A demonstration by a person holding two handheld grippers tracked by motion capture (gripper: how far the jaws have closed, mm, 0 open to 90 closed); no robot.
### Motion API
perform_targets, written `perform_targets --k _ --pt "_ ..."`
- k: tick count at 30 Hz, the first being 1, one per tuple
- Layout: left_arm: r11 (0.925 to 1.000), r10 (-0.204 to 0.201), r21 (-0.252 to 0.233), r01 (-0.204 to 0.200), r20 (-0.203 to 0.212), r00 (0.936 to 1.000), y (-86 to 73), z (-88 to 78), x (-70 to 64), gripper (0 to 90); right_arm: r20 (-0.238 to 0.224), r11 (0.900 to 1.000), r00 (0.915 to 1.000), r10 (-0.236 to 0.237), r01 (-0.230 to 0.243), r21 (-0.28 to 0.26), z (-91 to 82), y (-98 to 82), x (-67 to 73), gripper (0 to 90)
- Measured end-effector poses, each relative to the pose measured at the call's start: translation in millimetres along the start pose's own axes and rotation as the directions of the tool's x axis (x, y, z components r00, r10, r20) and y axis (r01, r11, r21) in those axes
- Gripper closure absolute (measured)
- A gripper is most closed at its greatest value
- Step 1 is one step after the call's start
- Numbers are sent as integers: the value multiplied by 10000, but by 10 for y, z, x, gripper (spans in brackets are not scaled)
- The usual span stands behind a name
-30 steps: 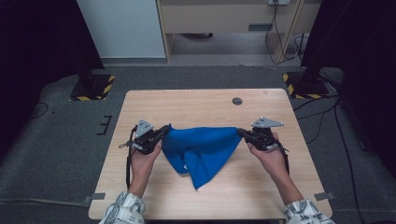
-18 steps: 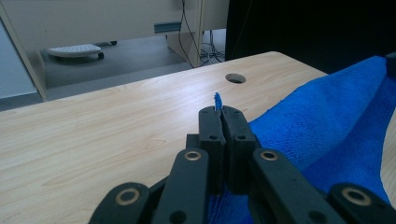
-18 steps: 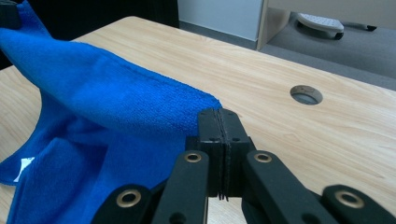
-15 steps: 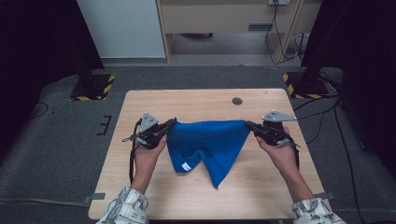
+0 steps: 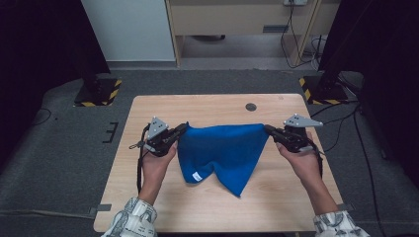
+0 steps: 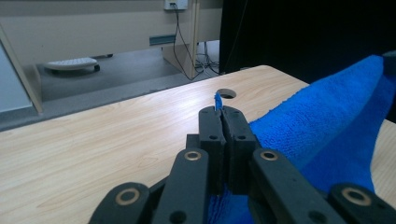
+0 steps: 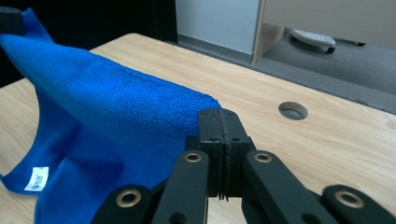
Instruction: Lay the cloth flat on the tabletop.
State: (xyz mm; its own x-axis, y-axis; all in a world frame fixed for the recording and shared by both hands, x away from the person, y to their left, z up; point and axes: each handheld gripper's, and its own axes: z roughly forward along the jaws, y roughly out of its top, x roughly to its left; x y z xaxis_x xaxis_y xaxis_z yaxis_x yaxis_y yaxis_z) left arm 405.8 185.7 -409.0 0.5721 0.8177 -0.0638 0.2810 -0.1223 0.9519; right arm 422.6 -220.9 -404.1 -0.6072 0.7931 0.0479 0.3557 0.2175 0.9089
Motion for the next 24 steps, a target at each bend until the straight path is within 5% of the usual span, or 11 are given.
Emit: perform_targets --k 24 --pt "9974 331 -656 -307 361 9988 208 -199 -224 871 -18 9973 10000 -97 96 -731 -387 126 1 894"
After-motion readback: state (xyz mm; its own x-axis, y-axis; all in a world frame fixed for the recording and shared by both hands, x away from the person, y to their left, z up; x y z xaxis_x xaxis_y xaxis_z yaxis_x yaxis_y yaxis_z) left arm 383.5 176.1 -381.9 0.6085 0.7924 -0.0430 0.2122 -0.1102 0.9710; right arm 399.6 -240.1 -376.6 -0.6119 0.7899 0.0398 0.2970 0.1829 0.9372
